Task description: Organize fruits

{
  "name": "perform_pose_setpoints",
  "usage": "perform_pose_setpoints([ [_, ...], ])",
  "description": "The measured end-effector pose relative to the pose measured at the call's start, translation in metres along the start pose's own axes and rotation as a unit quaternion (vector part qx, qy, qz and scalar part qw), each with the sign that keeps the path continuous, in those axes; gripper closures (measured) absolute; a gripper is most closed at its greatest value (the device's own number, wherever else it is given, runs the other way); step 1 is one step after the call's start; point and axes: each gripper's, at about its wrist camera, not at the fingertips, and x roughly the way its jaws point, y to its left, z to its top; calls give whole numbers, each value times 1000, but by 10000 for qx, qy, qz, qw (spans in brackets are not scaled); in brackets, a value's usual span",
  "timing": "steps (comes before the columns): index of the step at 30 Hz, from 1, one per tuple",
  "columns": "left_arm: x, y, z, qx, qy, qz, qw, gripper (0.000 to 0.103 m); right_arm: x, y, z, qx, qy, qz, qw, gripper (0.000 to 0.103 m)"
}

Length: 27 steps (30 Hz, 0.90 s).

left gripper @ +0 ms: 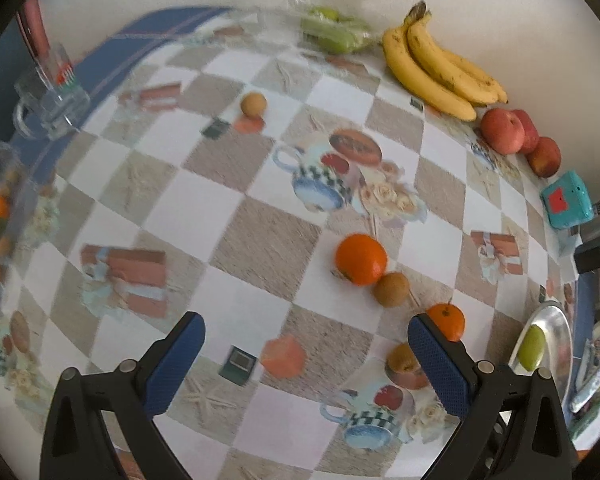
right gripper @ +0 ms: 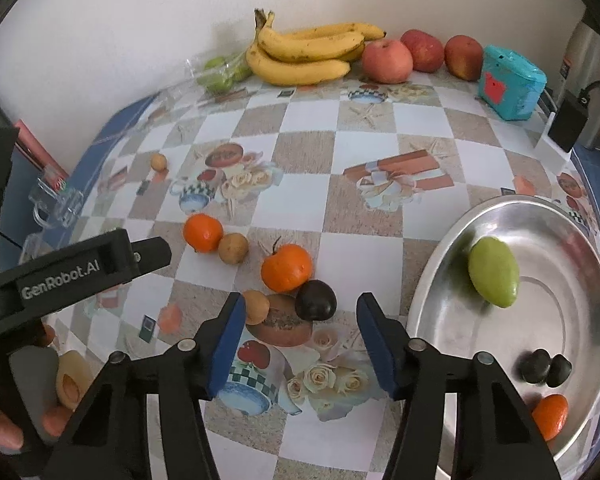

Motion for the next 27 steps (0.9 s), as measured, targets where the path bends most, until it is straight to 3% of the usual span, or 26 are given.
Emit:
perform_pose_setpoints([
  [2,7,-1,-1,-37,138,-40,9999,0,6,1,-1,-37,99,-71,9999,54],
  [9,22,-2,-4,-84,410,-64,9991,0,23,4,-2,-176,312,-284,9990,56],
  [12,23,-3,-5,-74,425,-91,9990,0,27,4,0,-199,340,-326,9987,56],
  [14,22,-4,-5,-70,417,-108,9990,0,28,5,0,-219,355,-351,9985,64],
  [18,22,-6,-6,-46,438,-158,9989,0,33,5,2,-237,400,-404,9981,66],
  [22,22,-6,-6,-51,425,-164,9989,0,34,5,2,-245,416,-435,9979,75],
  [27,22,-8,-6,-46,435,-209,9988,0,32,5,2,-236,428,-425,9979,76],
])
